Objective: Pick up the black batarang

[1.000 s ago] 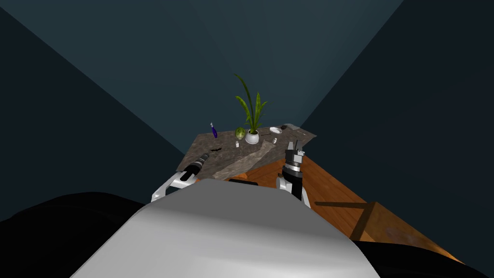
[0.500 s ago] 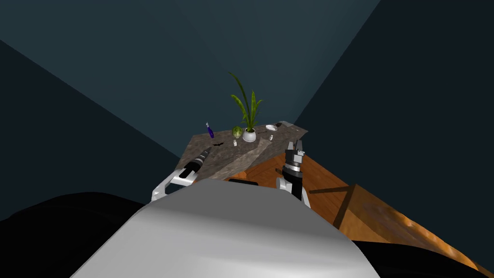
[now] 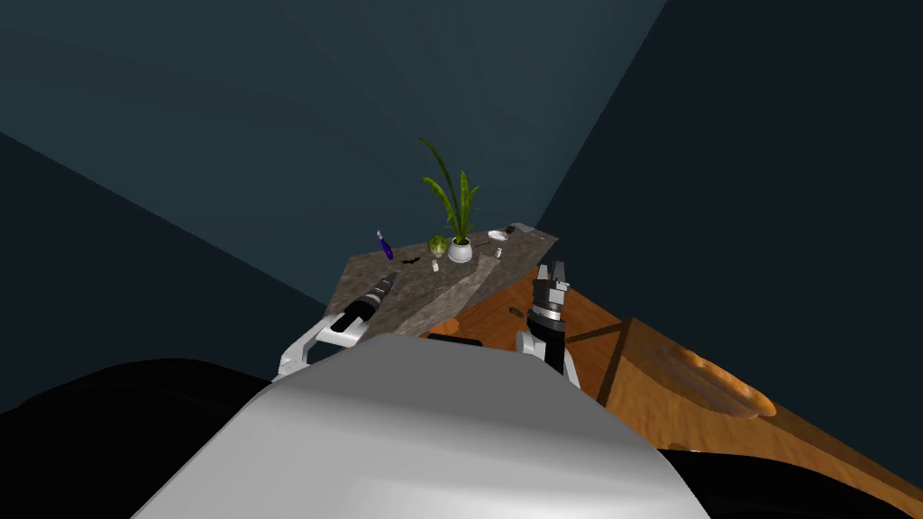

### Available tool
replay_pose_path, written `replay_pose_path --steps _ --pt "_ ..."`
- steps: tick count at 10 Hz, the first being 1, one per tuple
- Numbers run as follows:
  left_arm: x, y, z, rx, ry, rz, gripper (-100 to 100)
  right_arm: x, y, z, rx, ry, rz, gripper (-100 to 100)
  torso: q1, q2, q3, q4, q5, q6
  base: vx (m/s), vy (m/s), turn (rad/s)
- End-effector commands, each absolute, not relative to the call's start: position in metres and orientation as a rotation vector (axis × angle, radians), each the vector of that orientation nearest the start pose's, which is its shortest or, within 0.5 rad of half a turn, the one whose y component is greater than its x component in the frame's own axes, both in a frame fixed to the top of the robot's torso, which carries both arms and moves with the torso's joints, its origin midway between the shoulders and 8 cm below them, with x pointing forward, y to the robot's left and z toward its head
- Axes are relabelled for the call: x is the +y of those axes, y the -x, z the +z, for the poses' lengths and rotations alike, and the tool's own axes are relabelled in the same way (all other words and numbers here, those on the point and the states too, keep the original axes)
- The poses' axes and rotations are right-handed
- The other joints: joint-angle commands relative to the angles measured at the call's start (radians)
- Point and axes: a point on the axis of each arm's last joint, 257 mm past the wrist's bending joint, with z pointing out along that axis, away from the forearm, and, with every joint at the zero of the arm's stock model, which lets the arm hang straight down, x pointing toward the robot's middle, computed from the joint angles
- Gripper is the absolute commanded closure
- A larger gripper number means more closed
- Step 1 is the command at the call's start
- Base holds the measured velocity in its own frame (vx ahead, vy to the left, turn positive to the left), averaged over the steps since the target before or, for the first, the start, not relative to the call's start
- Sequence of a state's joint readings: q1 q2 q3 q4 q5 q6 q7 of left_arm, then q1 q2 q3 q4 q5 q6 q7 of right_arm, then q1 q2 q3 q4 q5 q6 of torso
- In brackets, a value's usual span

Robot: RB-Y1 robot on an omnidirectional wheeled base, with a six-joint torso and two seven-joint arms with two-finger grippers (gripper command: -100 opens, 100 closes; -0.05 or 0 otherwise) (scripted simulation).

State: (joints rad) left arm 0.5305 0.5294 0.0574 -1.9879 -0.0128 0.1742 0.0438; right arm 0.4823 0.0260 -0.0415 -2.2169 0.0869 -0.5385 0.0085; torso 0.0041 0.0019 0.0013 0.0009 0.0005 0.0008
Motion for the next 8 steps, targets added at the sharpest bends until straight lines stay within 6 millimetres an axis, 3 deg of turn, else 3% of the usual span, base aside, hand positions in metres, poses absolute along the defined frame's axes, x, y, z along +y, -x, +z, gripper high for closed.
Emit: replay_pose_path --steps 1,5,6,7,8 --pt "0.387 -0.384 -0.265 1.596 1.053 -0.686 -100 -0.285 -0.350 0.009 0.650 -0.621 1.204 0 0.000 0.000 0.000 0.000 0.000 0.000 0.015 0.070 -0.100" --pt "0.356 -0.364 -0.297 1.674 1.081 -0.686 -100 -0.285 -0.350 0.009 0.650 -0.621 1.204 0 0.001 -0.010 -0.006 -0.002 0.000 -0.001 0.098 0.068 0.214" --pt "0.360 -0.368 -0.294 1.664 1.079 -0.687 -100 -0.285 -0.350 0.009 0.650 -0.621 1.204 0 0.001 -0.010 -0.006 -0.002 0.000 -0.001 0.050 0.024 0.018" --pt "0.359 -0.367 -0.295 1.666 1.079 -0.686 0 -0.285 -0.350 0.009 0.650 -0.621 1.204 0 -0.001 -0.007 -0.004 -0.002 0.000 0.000 0.009 0.005 -0.005" --pt "0.363 -0.372 -0.298 1.658 1.081 -0.682 -100 -0.285 -0.350 0.009 0.650 -0.621 1.204 0 -0.003 -0.004 -0.003 -0.001 0.000 0.000 0.075 0.008 -0.048"
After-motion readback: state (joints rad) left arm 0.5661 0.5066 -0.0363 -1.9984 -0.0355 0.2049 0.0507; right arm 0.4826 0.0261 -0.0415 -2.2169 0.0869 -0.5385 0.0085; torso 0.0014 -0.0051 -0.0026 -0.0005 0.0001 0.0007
